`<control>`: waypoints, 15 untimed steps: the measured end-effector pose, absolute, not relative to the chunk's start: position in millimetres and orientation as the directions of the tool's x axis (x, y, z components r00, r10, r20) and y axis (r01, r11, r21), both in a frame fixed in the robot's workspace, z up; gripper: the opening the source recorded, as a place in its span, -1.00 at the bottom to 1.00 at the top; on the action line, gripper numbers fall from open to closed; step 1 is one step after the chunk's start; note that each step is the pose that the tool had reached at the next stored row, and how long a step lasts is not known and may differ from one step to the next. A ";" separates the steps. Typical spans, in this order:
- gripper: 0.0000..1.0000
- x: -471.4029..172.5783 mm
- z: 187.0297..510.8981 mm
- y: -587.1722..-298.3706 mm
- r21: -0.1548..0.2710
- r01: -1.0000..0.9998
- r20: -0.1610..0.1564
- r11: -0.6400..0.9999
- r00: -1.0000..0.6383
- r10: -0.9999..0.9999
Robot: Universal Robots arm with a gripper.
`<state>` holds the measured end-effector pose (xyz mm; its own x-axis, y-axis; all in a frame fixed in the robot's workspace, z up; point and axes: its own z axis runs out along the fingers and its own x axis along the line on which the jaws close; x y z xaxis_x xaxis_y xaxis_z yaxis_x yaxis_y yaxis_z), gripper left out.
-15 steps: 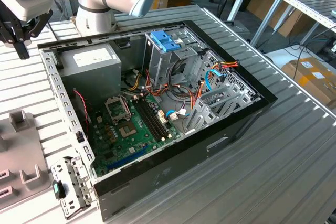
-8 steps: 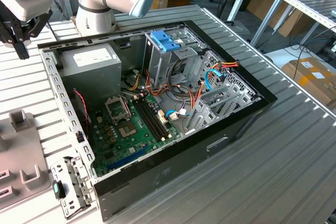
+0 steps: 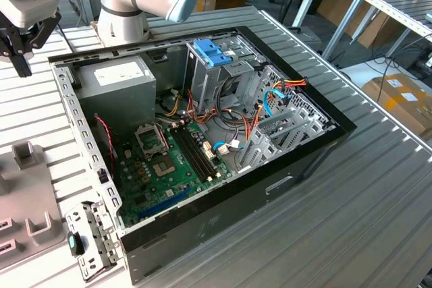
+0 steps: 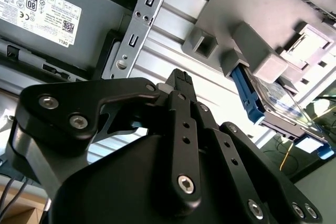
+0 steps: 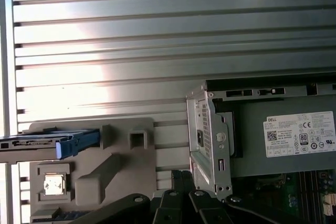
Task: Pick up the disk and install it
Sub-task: 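Reach for the disk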
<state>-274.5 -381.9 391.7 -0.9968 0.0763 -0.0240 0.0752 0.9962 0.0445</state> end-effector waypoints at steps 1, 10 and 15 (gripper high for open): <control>-0.79 -275.5 391.7 -381.7 0.045 0.075 -0.024 0.996 -0.997 0.076; -0.79 -289.9 391.7 -378.5 0.044 0.075 -0.024 0.996 -0.997 0.077; -0.79 -294.8 391.7 -377.6 0.044 0.076 -0.024 0.996 -0.997 0.077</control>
<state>-294.8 -377.6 391.7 -0.9968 0.0767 -0.0241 0.0756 0.9962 0.0437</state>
